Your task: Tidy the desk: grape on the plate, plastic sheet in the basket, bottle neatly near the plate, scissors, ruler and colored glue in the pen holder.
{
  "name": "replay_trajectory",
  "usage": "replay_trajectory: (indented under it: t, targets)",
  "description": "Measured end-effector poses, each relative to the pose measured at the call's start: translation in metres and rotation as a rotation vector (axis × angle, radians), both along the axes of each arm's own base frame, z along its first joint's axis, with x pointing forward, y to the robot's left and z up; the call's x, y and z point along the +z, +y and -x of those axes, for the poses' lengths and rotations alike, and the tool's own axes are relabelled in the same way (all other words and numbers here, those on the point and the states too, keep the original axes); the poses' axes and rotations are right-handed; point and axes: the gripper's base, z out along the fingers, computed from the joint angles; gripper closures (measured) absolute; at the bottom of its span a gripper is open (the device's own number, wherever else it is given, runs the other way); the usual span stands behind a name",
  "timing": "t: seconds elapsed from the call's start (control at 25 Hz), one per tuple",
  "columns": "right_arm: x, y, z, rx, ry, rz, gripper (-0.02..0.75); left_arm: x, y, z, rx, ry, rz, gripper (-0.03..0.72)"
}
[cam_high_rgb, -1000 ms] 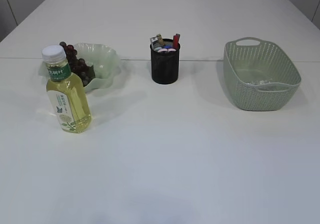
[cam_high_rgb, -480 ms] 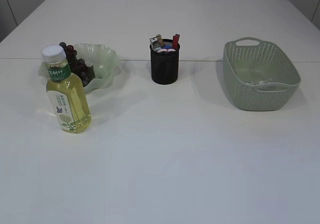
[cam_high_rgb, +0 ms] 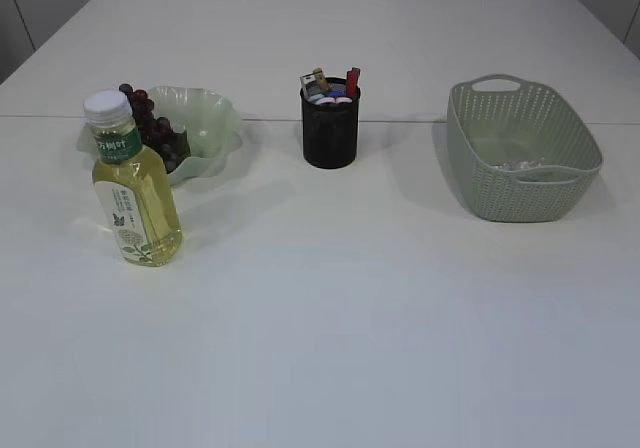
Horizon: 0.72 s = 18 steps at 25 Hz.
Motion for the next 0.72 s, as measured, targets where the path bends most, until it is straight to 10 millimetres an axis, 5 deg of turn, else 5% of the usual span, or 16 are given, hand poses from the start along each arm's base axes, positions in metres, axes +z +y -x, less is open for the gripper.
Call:
replay_trajectory:
  t: [0.72]
  targets:
    - [-0.004,-0.004,-0.012,-0.041,-0.081,0.056,0.406,-0.001,-0.002,-0.014,-0.008,-0.115,0.010,0.223]
